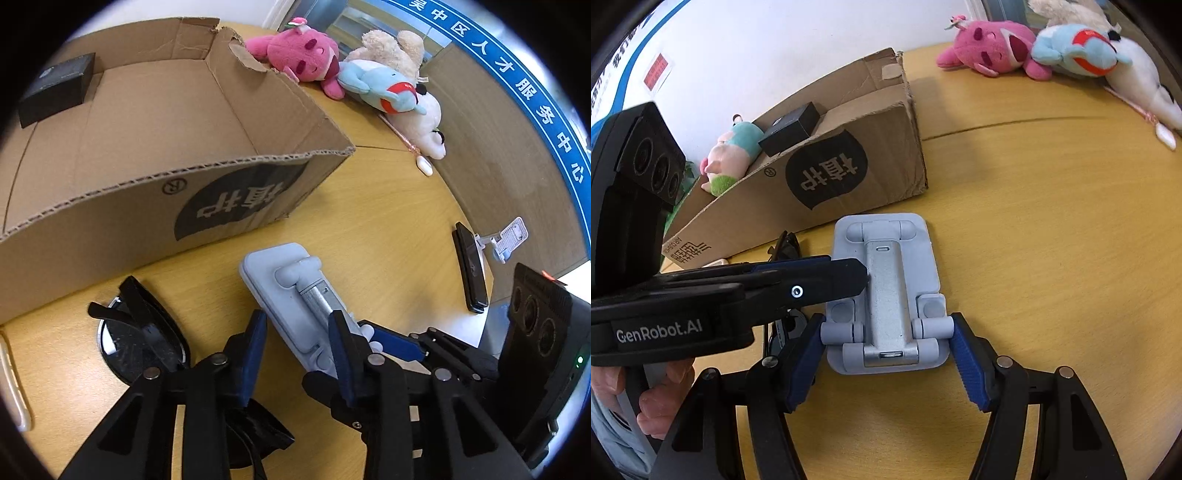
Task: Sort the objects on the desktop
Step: 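Lower the right gripper onto the white phone stand and close it, then lift the white phone stand with the right gripper toward the cardboard box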
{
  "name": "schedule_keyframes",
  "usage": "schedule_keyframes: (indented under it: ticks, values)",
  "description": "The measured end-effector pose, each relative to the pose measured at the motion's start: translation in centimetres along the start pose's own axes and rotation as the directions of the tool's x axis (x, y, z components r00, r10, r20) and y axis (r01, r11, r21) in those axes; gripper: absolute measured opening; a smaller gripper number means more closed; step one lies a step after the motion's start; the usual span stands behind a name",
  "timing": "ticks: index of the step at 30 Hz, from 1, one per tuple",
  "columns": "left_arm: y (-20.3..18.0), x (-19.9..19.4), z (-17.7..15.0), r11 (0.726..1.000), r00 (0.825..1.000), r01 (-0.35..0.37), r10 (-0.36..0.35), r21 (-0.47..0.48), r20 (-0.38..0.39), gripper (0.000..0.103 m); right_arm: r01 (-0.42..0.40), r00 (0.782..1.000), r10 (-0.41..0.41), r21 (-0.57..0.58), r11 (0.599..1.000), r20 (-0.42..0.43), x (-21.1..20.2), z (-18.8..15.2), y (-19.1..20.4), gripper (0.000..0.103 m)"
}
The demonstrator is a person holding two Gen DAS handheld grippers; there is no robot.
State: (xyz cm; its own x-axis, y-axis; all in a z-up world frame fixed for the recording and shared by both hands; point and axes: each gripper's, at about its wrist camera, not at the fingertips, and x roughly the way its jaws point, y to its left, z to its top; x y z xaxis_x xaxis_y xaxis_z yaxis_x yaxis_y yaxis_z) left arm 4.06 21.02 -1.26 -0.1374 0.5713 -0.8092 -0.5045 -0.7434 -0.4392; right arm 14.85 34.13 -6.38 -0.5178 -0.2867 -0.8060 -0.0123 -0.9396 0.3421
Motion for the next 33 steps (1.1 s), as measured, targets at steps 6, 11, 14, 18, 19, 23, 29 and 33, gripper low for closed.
schedule_keyframes:
  ticks: [6, 11, 14, 18, 19, 23, 29, 33]
  values:
    - [1.4, -1.6, 0.0, 1.000, 1.000, -0.015, 0.016, -0.020, 0.025, 0.026, 0.056, 0.998, -0.054, -0.088, 0.995, 0.028, -0.3, 0.5, 2.6, 0.064]
    - [3.0, -2.3, -0.2, 0.998, 0.999, 0.007, -0.005, -0.065, 0.031, 0.025, 0.079, 0.997, -0.077, -0.128, 0.989, 0.019, 0.3, 0.9, 4.2, 0.064]
    - [3.5, -2.9, -0.1, 0.995, 0.998, 0.039, -0.035, -0.087, 0.049, 0.021, 0.077, 0.997, -0.074, -0.126, 0.989, 0.028, 0.0, 1.4, 4.7, 0.064]
    - [3.3, -4.1, 0.0, 0.992, 0.992, 0.105, -0.100, -0.068, 0.072, 0.000, 0.081, 0.996, -0.075, -0.148, 0.986, 0.046, -0.8, 2.1, 5.9, 0.063]
    - [3.3, -4.3, 0.1, 0.992, 0.992, 0.104, -0.099, -0.066, 0.083, 0.000, 0.072, 0.997, -0.066, -0.154, 0.985, 0.044, -0.9, 2.3, 6.3, 0.063]
    - [3.7, -4.3, 0.1, 0.994, 0.996, 0.075, -0.070, -0.081, 0.064, 0.000, 0.112, 0.994, -0.110, -0.198, 0.974, 0.019, 0.0, 2.1, 7.3, 0.063]
    - [6.3, -4.6, -0.8, 0.983, 0.996, 0.075, -0.066, -0.170, 0.060, 0.009, 0.159, 0.987, -0.158, -0.139, 0.977, 0.023, -0.7, 1.6, 3.5, 0.064]
    - [4.1, -4.2, 0.2, 0.985, 0.992, 0.123, -0.118, -0.124, 0.046, 0.032, 0.196, 0.980, -0.198, -0.091, 0.976, -0.011, -1.0, 1.3, 0.1, 0.064]
